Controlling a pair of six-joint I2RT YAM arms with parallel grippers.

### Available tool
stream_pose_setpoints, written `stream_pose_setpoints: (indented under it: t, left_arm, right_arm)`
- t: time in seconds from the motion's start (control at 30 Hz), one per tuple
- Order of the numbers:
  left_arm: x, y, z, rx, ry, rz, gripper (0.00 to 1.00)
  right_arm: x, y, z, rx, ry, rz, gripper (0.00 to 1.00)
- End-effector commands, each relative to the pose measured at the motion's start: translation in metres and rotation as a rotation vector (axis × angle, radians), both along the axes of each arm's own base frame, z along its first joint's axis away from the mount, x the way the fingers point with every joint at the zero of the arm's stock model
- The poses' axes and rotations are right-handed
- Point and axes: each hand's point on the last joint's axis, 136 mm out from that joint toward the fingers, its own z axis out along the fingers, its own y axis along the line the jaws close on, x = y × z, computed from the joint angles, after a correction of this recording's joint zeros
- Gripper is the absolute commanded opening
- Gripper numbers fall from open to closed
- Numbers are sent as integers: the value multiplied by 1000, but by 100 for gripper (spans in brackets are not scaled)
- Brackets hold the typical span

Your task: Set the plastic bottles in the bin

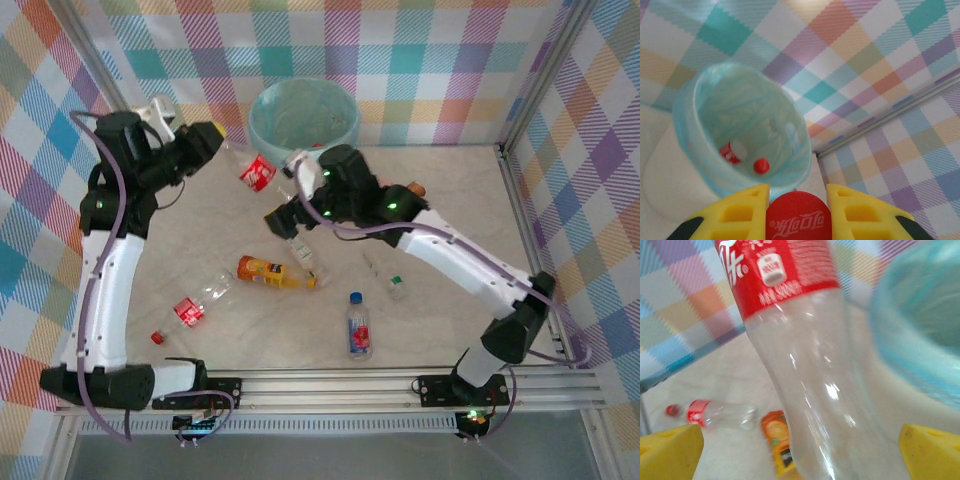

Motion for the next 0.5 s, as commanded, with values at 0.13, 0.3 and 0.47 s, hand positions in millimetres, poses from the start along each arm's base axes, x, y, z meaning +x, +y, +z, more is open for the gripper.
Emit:
stream_pose_setpoints:
  t: [0.13, 0.3, 0.47]
  left_arm:
    - [45, -17, 60, 146, -216, 32, 0]
    - [85, -36, 69, 257, -284, 76, 0]
    - [122, -50, 69, 334, -359, 124, 0]
  right_arm:
    - [10, -72, 21, -12, -60, -215, 100]
    - [16, -90, 14, -47, -35, -254, 100]
    - [16, -93, 5, -71, -13, -245, 100]
